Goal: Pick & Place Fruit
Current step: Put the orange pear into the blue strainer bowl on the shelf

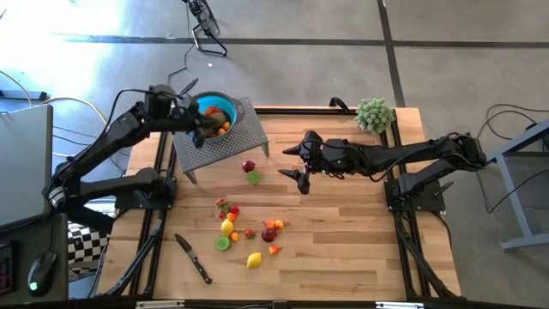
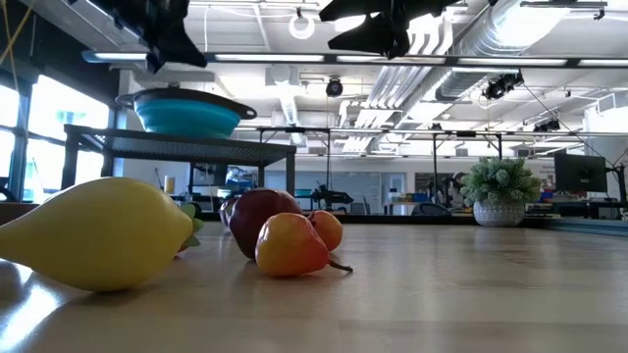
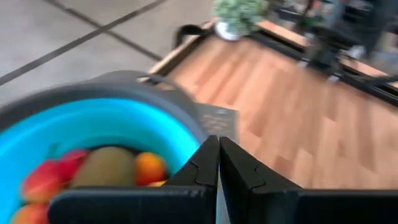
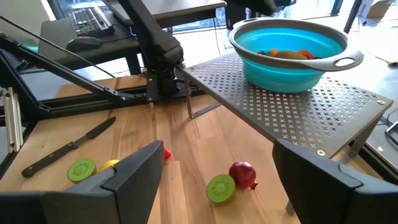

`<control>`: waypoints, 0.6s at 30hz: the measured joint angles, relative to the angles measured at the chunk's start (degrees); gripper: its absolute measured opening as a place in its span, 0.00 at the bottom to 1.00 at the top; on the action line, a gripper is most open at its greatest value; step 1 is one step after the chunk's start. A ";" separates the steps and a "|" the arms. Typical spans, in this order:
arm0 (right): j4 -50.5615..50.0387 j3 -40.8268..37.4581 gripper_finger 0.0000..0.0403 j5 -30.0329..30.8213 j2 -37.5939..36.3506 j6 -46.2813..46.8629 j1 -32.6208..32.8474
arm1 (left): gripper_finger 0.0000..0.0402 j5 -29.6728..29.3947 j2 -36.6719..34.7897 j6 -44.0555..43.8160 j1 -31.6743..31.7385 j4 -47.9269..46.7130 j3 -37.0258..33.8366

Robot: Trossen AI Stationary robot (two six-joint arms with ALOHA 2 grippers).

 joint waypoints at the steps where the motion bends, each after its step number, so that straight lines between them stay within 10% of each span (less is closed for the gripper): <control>1: 0.14 0.00 0.73 0.25 0.00 0.02 0.01 | 0.03 -0.06 -0.36 -0.02 -1.57 0.11 0.00; 18: 0.35 0.00 0.73 2.59 0.00 1.51 0.00 | 0.03 -0.96 -0.83 1.47 -16.11 1.71 0.00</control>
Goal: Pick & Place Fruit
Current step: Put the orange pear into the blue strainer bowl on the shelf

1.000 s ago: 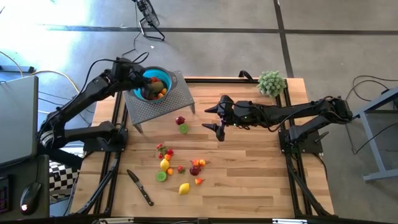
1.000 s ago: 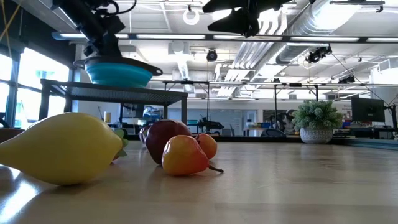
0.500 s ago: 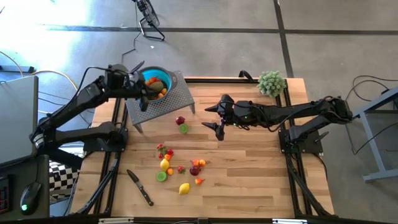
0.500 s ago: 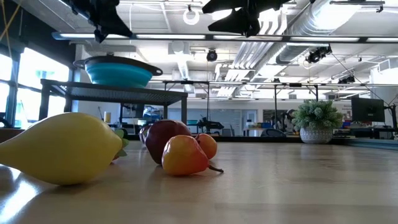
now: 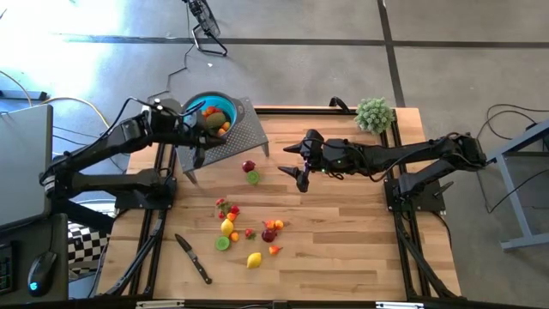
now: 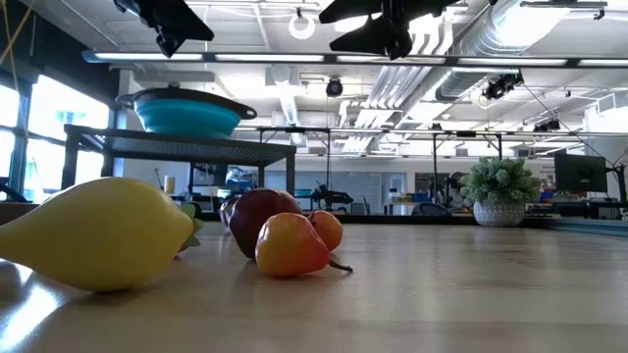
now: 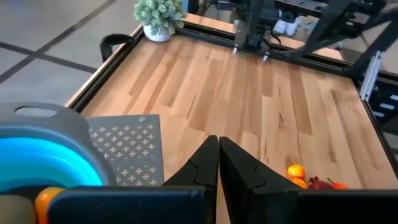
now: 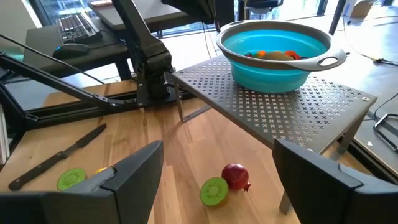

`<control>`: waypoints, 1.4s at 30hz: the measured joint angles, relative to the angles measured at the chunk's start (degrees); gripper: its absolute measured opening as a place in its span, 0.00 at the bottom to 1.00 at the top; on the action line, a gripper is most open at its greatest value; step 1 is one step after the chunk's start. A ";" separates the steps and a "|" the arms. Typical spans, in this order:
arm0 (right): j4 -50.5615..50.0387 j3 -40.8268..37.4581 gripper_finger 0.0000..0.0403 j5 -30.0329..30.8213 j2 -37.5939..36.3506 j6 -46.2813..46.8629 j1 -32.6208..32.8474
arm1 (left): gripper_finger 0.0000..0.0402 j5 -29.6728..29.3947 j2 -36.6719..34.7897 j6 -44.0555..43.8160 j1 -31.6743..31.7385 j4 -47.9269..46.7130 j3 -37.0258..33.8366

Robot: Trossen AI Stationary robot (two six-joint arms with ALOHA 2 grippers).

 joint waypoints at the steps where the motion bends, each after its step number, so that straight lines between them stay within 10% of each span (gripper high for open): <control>1: 0.01 0.00 0.73 -0.01 0.00 0.00 0.00 | 0.03 -0.08 -0.01 0.24 -0.76 0.03 0.00; 17: -0.05 0.00 0.73 -0.02 0.00 1.28 0.00 | 0.03 -8.78 -7.17 1.85 -23.61 22.08 -18.18; 30: -0.05 0.00 0.73 -0.01 0.01 1.13 0.00 | 0.03 -22.94 -17.36 3.66 -37.81 22.12 -25.10; 42: -0.05 0.00 0.73 -0.02 0.01 1.49 0.00 | 0.03 -22.89 -17.90 9.53 -47.25 24.96 -29.78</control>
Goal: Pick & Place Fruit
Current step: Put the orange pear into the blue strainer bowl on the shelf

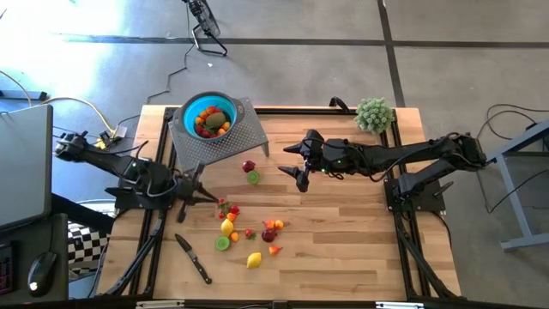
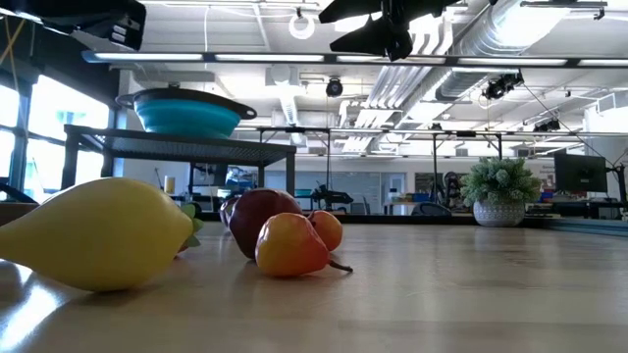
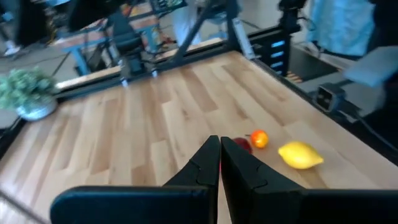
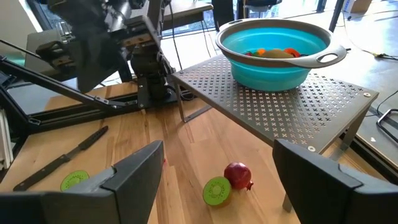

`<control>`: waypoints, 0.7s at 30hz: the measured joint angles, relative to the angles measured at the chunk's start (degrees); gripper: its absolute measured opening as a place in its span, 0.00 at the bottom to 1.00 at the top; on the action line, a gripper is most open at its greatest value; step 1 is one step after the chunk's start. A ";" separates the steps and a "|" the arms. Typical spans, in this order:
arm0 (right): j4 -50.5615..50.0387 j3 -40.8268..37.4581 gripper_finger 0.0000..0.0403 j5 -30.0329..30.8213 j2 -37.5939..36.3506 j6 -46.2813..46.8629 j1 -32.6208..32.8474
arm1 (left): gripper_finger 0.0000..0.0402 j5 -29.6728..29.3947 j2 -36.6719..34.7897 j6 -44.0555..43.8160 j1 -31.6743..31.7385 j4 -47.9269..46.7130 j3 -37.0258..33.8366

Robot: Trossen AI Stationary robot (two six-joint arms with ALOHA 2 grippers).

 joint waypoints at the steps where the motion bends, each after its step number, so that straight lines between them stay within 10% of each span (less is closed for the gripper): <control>1: 0.00 0.00 0.73 0.00 -0.01 -0.01 0.00 | 0.03 0.03 -0.02 0.35 -0.81 1.08 -0.71; 21: -0.18 0.00 0.73 -0.26 0.00 0.02 0.02 | 0.03 -0.87 -3.88 7.20 -8.35 6.91 -8.00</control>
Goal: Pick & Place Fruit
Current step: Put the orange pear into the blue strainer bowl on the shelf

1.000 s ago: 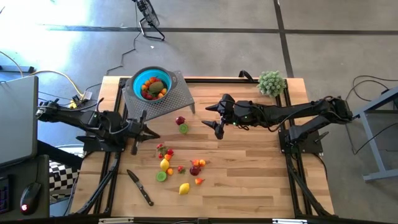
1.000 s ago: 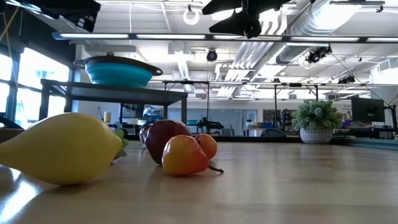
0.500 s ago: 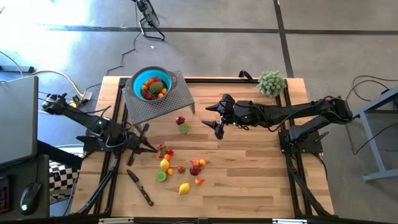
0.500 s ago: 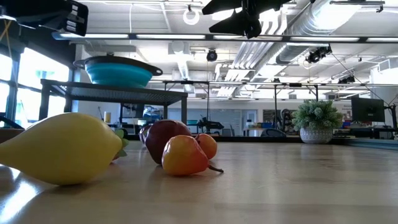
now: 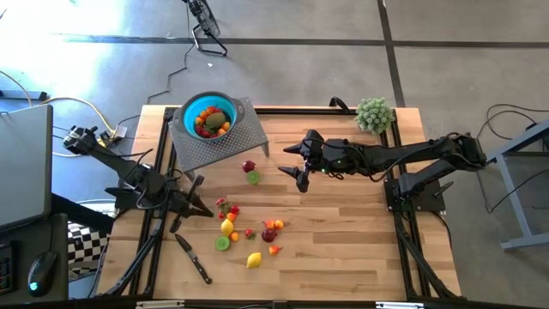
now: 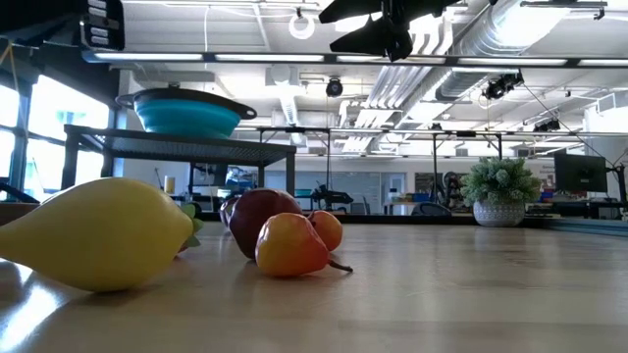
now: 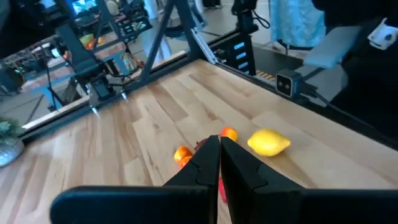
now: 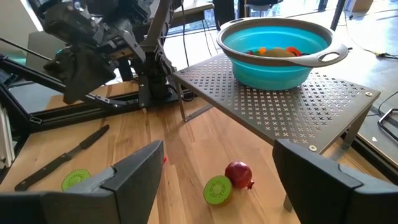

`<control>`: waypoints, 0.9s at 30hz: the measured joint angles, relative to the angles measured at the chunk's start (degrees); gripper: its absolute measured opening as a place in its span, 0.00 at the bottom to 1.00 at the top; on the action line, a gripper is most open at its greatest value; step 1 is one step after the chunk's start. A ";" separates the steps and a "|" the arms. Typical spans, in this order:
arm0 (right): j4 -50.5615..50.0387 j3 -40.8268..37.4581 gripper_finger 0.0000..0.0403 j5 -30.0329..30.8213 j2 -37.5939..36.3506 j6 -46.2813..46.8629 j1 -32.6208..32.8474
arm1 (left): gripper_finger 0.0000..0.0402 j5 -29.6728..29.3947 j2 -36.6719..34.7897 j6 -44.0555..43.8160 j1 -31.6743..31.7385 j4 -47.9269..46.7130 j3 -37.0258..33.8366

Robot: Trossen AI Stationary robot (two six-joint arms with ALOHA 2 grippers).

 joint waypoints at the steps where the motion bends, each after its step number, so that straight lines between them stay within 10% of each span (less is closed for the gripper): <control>1: -0.05 0.00 0.73 0.01 0.00 -0.01 -0.01 | 0.03 -0.08 -0.94 -0.02 0.00 0.35 -0.66; 27: -1.08 0.01 0.73 -1.14 0.01 1.51 0.08 | 0.03 0.30 -14.11 -3.28 -0.02 -1.27 -2.92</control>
